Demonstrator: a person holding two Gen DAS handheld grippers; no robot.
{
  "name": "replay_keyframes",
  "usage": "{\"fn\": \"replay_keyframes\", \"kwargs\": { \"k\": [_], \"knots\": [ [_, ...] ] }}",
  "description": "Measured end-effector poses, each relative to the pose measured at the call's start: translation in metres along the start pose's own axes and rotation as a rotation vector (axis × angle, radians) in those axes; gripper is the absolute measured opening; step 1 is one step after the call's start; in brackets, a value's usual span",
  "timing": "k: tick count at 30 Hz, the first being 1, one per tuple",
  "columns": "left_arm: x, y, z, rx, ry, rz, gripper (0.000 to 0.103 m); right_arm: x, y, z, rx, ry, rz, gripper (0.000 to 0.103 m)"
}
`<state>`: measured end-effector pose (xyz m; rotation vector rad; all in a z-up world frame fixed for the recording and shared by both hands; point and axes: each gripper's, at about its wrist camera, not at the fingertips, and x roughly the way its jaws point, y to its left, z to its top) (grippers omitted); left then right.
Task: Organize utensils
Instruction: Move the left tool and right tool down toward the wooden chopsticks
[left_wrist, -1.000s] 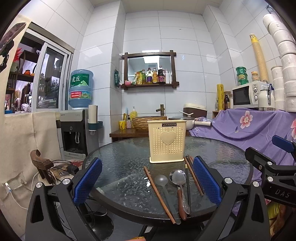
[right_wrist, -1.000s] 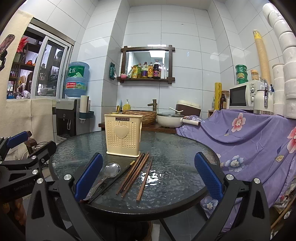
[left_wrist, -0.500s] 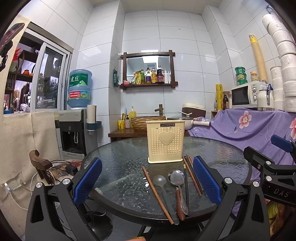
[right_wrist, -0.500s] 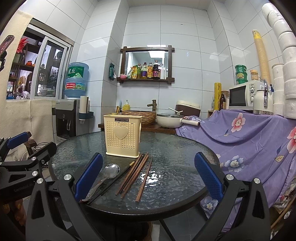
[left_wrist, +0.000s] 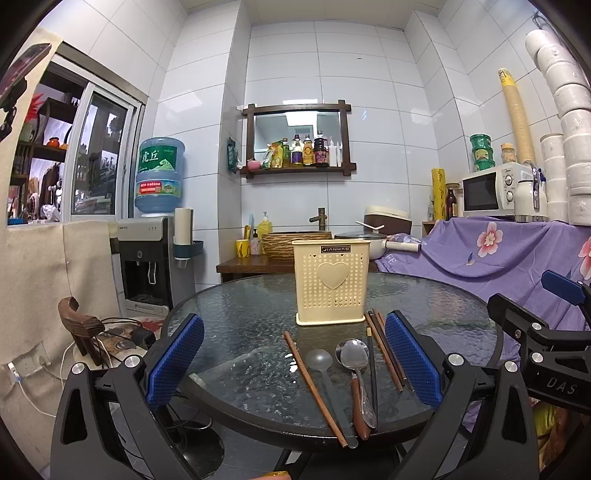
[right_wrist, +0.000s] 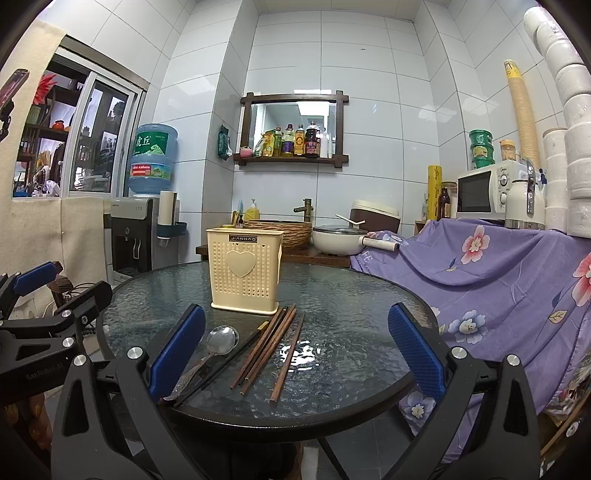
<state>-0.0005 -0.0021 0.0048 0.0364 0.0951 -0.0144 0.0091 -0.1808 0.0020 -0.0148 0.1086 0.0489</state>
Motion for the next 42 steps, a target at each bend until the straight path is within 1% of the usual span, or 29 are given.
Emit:
{"fn": "replay_keyframes", "kwargs": {
  "k": [16,22,24,25,26,27,29,31,33,34,35,36,37,38,39,40,41,42],
  "knots": [
    [0.001,0.002,0.000,0.001,0.000,-0.001,0.097,0.000,0.001,-0.001,-0.002,-0.002,-0.002,0.098],
    [0.008,0.003,0.001,0.014,0.026,0.001,0.097,0.009,-0.001,-0.002,-0.011,0.026,-0.024,0.098],
    [0.022,0.000,0.001,0.053,0.087,0.001,0.097,0.019,-0.005,-0.002,-0.004,0.064,-0.031,0.098],
    [0.035,-0.003,0.001,0.086,0.140,0.009,0.097,0.026,-0.007,-0.002,0.002,0.091,-0.033,0.098],
    [0.042,-0.003,-0.001,0.102,0.170,0.013,0.097,0.034,-0.010,-0.003,0.006,0.122,-0.036,0.098],
    [0.055,-0.005,-0.002,0.127,0.220,0.015,0.097,0.045,-0.013,-0.005,0.013,0.162,-0.036,0.098],
    [0.075,-0.005,-0.004,0.149,0.296,0.008,0.097,0.065,-0.019,-0.007,0.032,0.235,-0.020,0.098],
    [0.093,-0.001,-0.002,0.145,0.343,-0.008,0.097,0.086,-0.024,-0.009,0.050,0.304,0.001,0.098],
    [0.105,0.004,0.000,0.130,0.357,-0.028,0.095,0.108,-0.025,-0.011,0.056,0.372,0.019,0.098],
    [0.114,0.007,0.001,0.125,0.379,-0.038,0.093,0.125,-0.027,-0.012,0.051,0.429,0.034,0.098],
    [0.125,0.010,0.003,0.119,0.418,-0.055,0.085,0.137,-0.027,-0.013,0.047,0.471,0.043,0.098],
    [0.133,0.013,0.003,0.110,0.450,-0.069,0.080,0.150,-0.027,-0.015,0.042,0.514,0.051,0.097],
    [0.143,0.016,0.003,0.100,0.484,-0.085,0.078,0.159,-0.028,-0.017,0.040,0.540,0.058,0.096],
    [0.152,0.019,0.001,0.088,0.514,-0.100,0.069,0.170,-0.029,-0.017,0.041,0.569,0.073,0.094],
    [0.161,0.022,0.000,0.075,0.551,-0.114,0.063,0.181,-0.030,-0.017,0.035,0.589,0.080,0.088],
    [0.175,0.028,-0.002,0.045,0.612,-0.140,0.060,0.189,-0.029,-0.017,0.022,0.600,0.079,0.083],
    [0.182,0.031,-0.003,0.019,0.645,-0.158,0.056,0.195,-0.030,-0.015,0.015,0.609,0.076,0.080],
    [0.193,0.036,-0.006,-0.023,0.689,-0.178,0.051,0.203,-0.030,-0.014,0.011,0.620,0.073,0.075]
  ]
}}
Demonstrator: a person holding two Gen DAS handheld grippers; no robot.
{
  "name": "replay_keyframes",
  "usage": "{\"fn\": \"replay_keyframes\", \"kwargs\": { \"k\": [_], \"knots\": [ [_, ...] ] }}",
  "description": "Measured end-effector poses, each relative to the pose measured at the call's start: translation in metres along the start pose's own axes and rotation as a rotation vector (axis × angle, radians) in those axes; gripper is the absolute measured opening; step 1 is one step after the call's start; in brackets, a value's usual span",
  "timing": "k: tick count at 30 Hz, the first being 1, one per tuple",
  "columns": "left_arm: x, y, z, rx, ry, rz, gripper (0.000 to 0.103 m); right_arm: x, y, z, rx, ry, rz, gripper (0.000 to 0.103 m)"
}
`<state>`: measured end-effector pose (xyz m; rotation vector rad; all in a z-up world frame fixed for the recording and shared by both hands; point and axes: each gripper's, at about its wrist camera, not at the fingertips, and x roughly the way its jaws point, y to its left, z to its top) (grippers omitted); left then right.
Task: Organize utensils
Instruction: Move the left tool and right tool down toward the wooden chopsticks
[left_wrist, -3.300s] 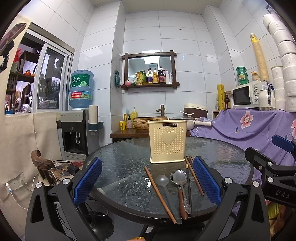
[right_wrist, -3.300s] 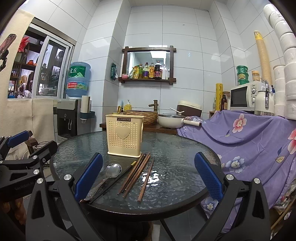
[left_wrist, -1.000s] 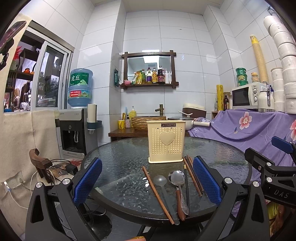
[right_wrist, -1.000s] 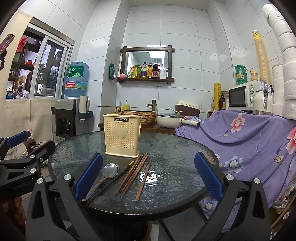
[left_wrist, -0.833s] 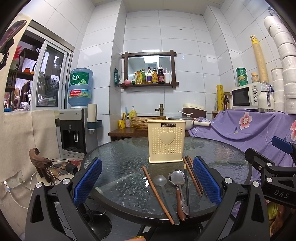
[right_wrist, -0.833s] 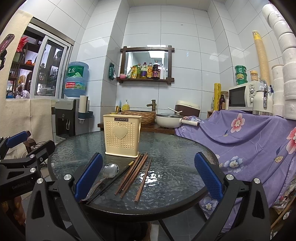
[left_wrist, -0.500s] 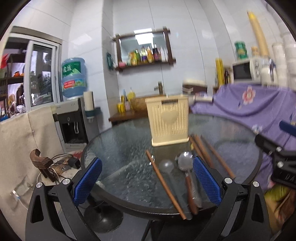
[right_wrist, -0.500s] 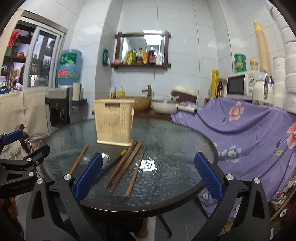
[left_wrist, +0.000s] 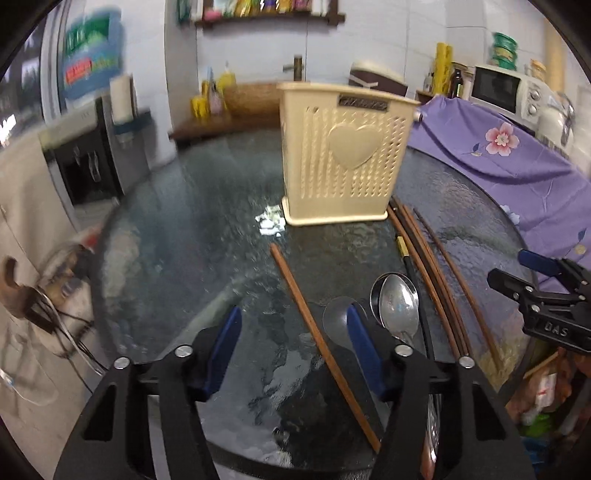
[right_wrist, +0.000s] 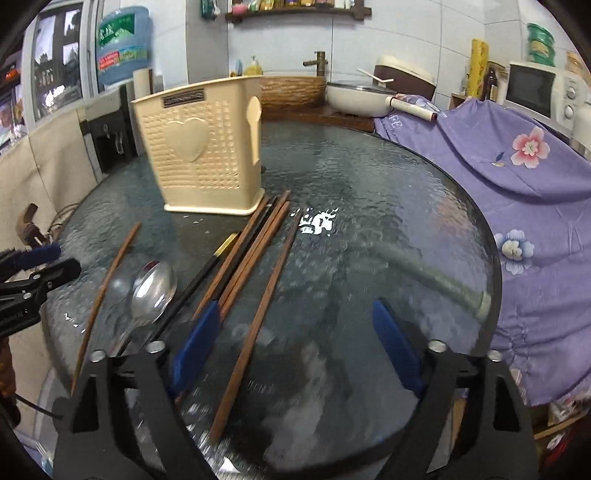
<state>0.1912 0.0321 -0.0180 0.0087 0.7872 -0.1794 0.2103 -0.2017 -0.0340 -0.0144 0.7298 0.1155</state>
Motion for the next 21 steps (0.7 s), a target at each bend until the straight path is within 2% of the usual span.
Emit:
{"fn": "replay_keyframes", "kwargs": {
  "k": [4,8,11,12,17,21],
  "knots": [
    [0.023,0.013,0.013,-0.069,0.095,-0.035,0.046,0.027,-0.006,0.024,0.037,0.080,0.021,0.059],
    [0.033,0.009,0.022,-0.057,0.116,-0.018,0.041,0.050,-0.003,0.042,0.045,0.144,0.033,0.045],
    [0.048,0.009,0.027,-0.067,0.155,-0.003,0.030,0.062,0.001,0.048,0.036,0.175,0.037,0.038],
    [0.052,0.008,0.028,-0.067,0.166,0.002,0.027,0.067,0.001,0.051,0.040,0.185,0.037,0.033],
    [0.071,0.011,0.030,-0.074,0.214,0.023,0.023,0.081,-0.002,0.062,0.056,0.205,0.039,0.027],
    [0.076,0.007,0.034,-0.060,0.217,0.045,0.022,0.096,-0.001,0.069,0.075,0.234,0.060,0.023]
  ]
}}
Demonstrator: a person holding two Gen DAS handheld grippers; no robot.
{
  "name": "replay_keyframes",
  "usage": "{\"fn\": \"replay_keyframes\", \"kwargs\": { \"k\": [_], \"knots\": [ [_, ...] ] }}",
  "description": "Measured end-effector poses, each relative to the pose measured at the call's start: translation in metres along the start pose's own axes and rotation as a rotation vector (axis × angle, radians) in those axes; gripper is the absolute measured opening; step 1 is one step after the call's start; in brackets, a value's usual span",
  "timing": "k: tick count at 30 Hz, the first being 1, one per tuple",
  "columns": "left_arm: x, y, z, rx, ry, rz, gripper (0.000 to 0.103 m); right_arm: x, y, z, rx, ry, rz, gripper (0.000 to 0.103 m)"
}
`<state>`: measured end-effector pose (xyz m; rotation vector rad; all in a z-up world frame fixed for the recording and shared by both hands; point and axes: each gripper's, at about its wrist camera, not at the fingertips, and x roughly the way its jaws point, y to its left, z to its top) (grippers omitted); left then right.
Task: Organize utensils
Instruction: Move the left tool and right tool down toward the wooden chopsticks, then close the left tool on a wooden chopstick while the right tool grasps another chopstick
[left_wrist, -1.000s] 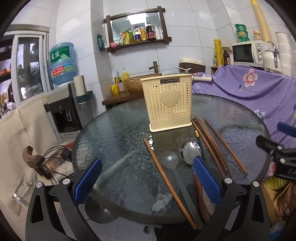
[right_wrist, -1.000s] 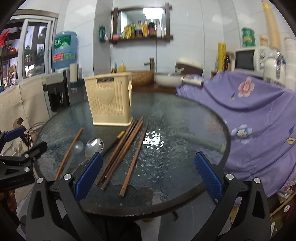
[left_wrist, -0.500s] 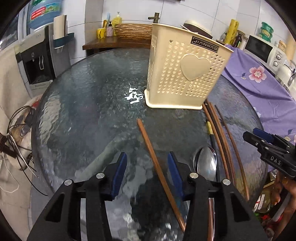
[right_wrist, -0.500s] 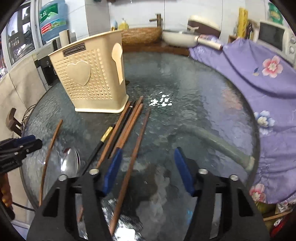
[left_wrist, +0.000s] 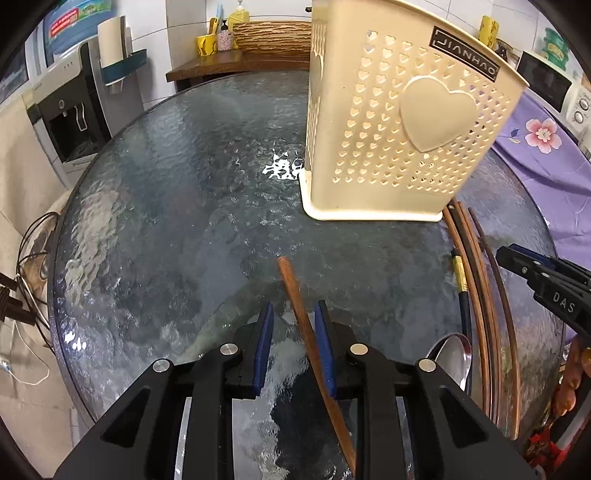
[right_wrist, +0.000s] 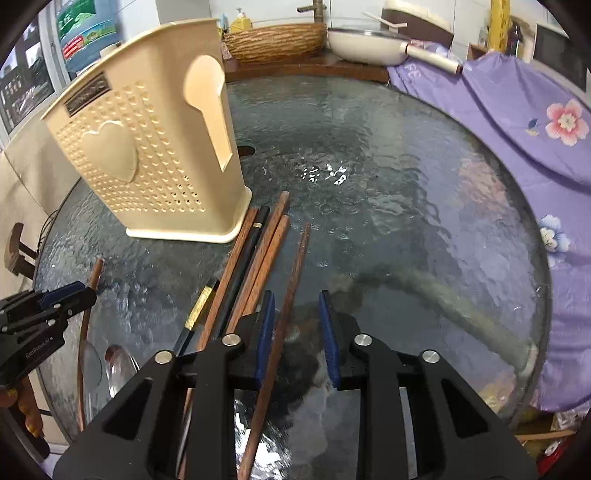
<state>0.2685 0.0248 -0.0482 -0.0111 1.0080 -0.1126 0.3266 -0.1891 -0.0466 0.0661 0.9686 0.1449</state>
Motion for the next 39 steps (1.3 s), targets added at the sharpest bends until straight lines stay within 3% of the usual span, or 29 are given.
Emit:
{"fn": "replay_keyframes", "kwargs": {
  "k": [13,25,31,39],
  "knots": [
    [0.012,-0.013,0.019,0.047,0.016,0.037,0.018,0.021,0.006,0.013,-0.012,0.026,-0.005,0.012],
    [0.010,-0.044,0.005,0.093,-0.049,0.106,0.010,0.021,0.022,0.004,-0.060,-0.012,-0.063,0.009],
    [0.010,-0.046,0.005,0.079,-0.050,0.078,0.007,0.020,0.017,0.005,-0.034,-0.011,-0.023,0.007],
    [0.012,-0.039,0.019,0.061,-0.062,0.024,0.007,0.017,-0.003,0.018,0.045,-0.030,0.092,0.006]
  ]
}}
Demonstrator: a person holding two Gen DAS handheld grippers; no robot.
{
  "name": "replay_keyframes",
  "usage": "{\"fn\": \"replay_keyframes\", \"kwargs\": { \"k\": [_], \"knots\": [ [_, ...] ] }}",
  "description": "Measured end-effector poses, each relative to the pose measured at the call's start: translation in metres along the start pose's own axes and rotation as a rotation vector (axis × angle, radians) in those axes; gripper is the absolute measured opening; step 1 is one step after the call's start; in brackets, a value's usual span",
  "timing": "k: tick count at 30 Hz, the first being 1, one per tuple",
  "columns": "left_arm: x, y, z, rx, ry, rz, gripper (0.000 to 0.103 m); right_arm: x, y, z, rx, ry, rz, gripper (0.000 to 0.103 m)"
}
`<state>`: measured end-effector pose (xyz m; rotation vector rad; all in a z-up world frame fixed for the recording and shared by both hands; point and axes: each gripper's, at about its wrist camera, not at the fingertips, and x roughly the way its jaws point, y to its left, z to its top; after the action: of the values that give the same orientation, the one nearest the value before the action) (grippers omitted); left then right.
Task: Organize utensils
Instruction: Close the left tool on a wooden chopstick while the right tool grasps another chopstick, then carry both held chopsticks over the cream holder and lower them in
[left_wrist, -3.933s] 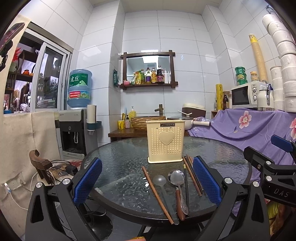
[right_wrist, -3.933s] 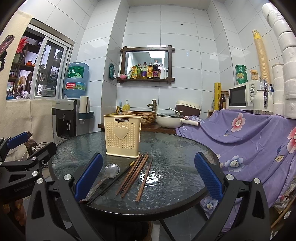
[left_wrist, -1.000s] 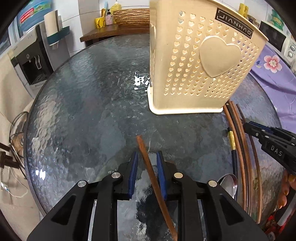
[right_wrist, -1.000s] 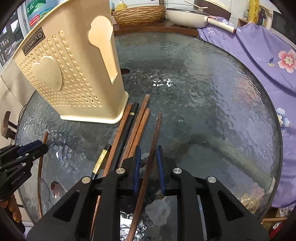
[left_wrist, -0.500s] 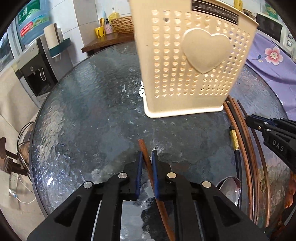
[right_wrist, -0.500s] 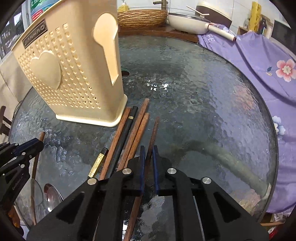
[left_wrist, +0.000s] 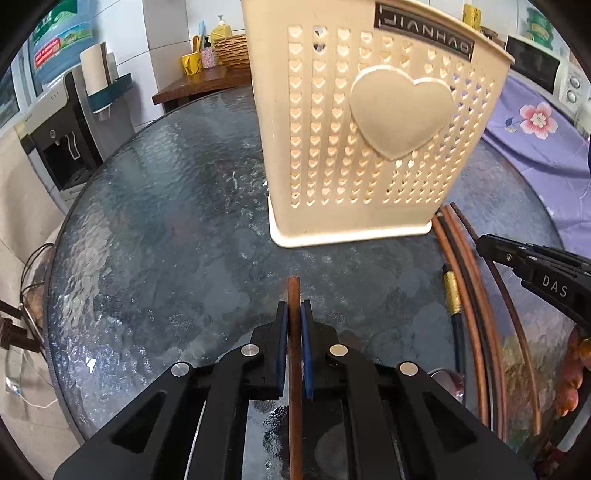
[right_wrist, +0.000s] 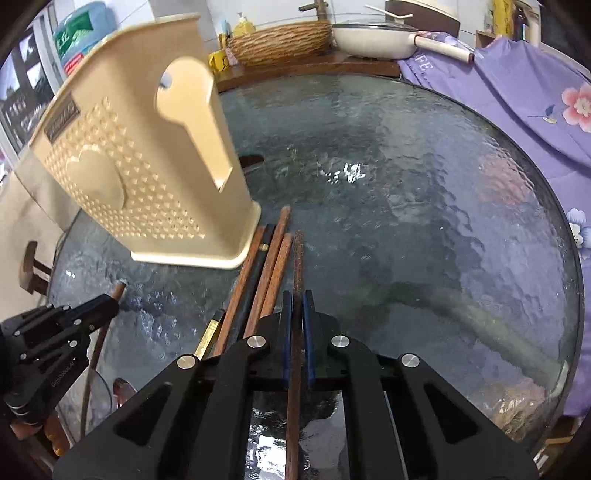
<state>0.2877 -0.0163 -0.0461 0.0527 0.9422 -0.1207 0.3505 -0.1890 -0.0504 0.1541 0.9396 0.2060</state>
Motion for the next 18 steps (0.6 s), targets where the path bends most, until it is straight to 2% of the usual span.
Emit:
{"fn": "replay_keyframes", "kwargs": {
  "k": [8,18],
  "knots": [
    [-0.037,0.014,0.021,-0.042,-0.135,-0.112,0.007,-0.036,-0.008,0.017,0.028,-0.114,0.097,0.006],
    [-0.114,0.025,0.034,-0.044,-0.323,-0.216,0.007,-0.136,0.000,0.020,-0.040,-0.337,0.253,0.006]
  ]
}}
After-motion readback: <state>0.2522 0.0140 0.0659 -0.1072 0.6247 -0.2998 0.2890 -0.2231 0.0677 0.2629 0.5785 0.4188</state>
